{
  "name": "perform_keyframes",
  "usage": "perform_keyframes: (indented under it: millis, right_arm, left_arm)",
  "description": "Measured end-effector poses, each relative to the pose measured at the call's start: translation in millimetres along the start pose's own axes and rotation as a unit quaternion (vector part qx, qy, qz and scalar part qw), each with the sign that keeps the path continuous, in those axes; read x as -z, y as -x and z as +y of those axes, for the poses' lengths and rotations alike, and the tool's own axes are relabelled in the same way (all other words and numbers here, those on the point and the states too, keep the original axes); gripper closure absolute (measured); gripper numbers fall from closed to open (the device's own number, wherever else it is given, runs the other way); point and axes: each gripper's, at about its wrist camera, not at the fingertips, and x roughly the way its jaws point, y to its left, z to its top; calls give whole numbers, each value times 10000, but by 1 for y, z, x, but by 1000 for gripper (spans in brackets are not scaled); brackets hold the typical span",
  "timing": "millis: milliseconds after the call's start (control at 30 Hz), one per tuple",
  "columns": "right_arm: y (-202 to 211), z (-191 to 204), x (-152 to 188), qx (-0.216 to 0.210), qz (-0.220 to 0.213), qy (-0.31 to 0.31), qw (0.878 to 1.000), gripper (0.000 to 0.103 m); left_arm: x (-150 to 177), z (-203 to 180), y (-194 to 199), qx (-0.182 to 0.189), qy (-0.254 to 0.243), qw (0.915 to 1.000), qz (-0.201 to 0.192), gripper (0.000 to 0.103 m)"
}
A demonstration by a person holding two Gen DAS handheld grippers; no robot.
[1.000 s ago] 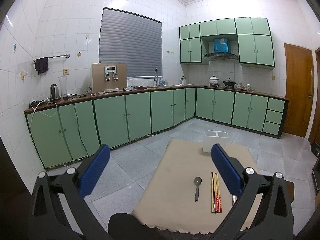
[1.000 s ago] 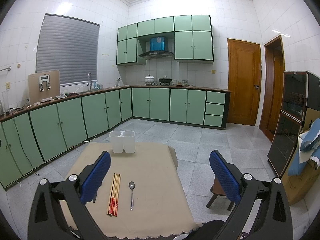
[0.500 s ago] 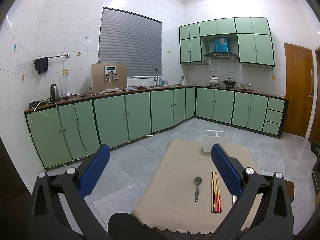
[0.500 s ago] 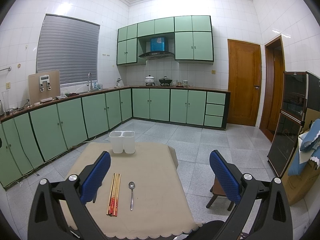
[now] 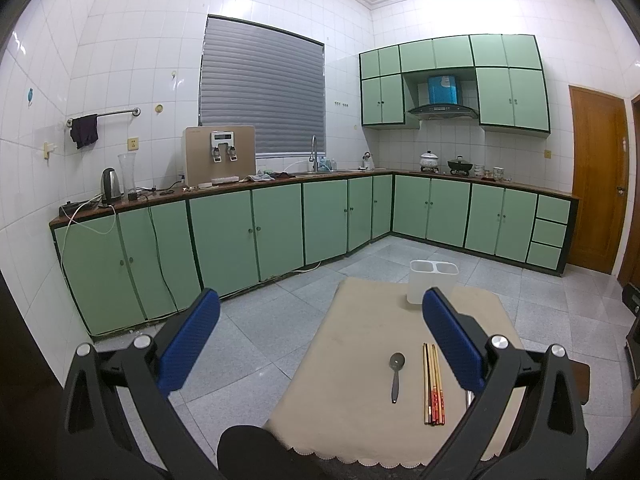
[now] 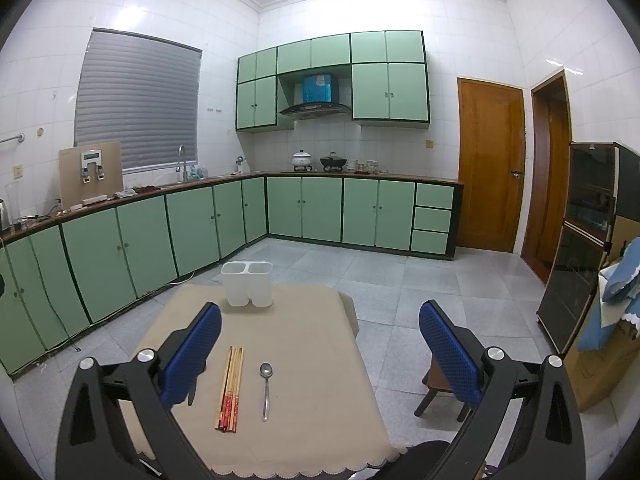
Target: Organize utensils
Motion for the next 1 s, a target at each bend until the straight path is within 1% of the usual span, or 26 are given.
perform_keyframes:
  millis: [367,433,500,567,633,733,800,833,867,933,1000]
  right_arm:
    - [-5,-2,4,-94,31,-7,10000,6]
    - [-10,-1,7,-157,98,3,9998,6]
    - [-21,-1,12,-260,211,35,9994,6]
    - [-34,3,22,-305,383,111,9987,6]
    - [-58,6,39,-438,713,149,9964,7]
    - [-93,12,65,-611,1250,221,9900,23]
    - [-120,18,86,-742,1611,266,9838,29]
    - [-130,20,95,-828,1743,279,9808,34]
    - [-142,23,104,-925,1887,277,9773,37]
    - [-160,29,121,-1037,2074,285,9723,40]
    - [-176,33,135,-1144,2209,268,9682,42]
  left_arm:
    - [3,1,-4,6,-21,10000,66,5]
    - [7,-1,-14,110,-50,9997,213,5]
    - [14,-2,-29,310,-28,9984,465,5]
    - [30,-6,-51,634,-85,9943,852,5]
    - [49,-12,-74,861,-202,9889,1194,5]
    - [78,-20,-106,1027,-292,9806,1643,5]
    - [94,-23,-124,1084,-321,9761,1856,5]
    - [105,-26,-136,1199,-323,9714,2025,5]
    - [113,-28,-143,1268,-312,9687,2111,5]
    - [131,-33,-163,1392,-331,9616,2344,5]
    - [142,-38,-178,1544,-328,9572,2426,5]
